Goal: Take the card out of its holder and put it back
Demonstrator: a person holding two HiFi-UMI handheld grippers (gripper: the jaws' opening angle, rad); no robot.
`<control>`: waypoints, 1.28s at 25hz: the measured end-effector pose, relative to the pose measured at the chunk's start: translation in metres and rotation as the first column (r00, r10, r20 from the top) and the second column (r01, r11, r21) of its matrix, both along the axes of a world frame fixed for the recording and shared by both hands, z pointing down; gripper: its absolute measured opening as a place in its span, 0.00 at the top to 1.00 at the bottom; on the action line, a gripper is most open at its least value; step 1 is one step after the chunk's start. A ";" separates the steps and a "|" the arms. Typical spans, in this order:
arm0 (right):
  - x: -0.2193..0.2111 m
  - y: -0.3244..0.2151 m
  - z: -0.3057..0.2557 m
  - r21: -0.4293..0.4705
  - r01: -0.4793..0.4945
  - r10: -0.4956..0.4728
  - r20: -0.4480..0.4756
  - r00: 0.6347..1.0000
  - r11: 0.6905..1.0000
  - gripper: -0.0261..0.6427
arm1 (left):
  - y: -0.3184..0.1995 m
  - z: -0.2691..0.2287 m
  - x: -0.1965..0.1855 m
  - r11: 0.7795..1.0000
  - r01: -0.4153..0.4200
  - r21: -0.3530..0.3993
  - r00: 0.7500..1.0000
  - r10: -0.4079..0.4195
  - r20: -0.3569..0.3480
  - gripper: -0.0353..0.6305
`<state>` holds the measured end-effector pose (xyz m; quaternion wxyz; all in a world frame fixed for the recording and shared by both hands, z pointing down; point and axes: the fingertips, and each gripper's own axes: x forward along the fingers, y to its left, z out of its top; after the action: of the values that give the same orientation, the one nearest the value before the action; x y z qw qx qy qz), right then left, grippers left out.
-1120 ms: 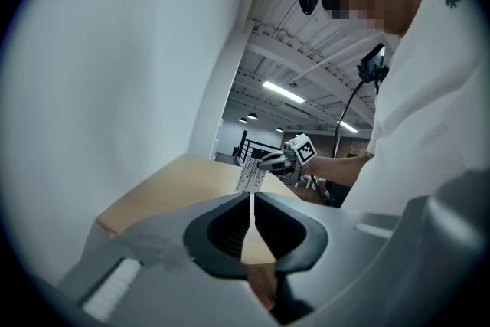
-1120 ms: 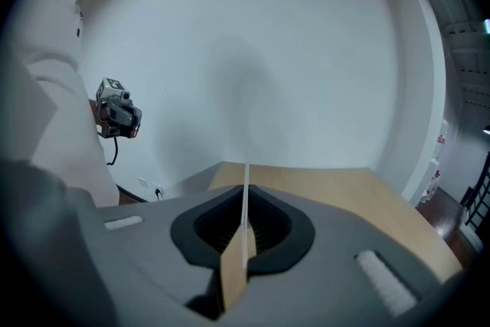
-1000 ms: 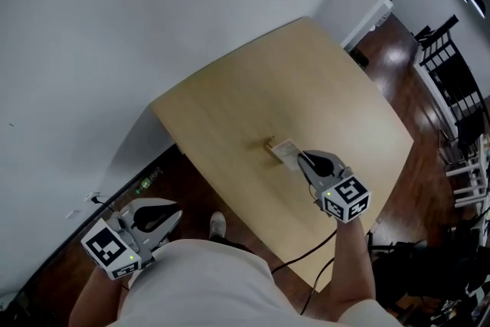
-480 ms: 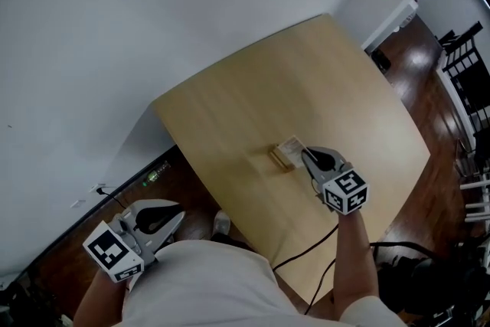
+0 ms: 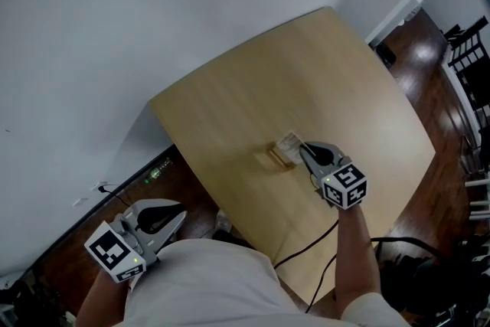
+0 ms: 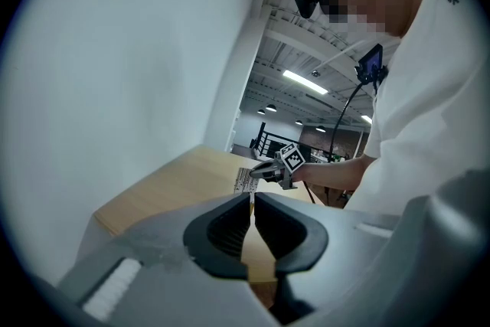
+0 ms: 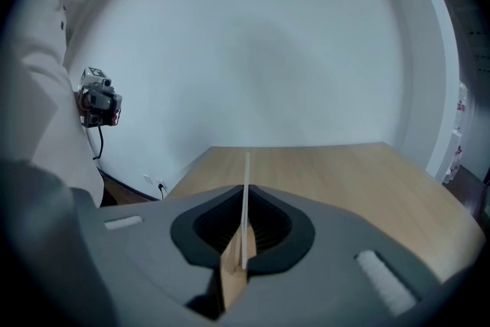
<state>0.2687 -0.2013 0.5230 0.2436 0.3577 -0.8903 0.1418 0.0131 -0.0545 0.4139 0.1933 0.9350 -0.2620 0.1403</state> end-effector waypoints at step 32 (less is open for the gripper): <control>0.003 -0.006 0.039 0.014 -0.069 0.069 0.010 0.998 0.998 0.82 | -0.001 -0.003 -0.012 0.999 -0.038 -0.028 0.999 0.038 0.015 0.91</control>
<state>0.2714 -0.2071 0.5617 0.2315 0.3893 -0.8796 0.1454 0.0006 -0.0556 0.4108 0.2015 0.9360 -0.2436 0.1547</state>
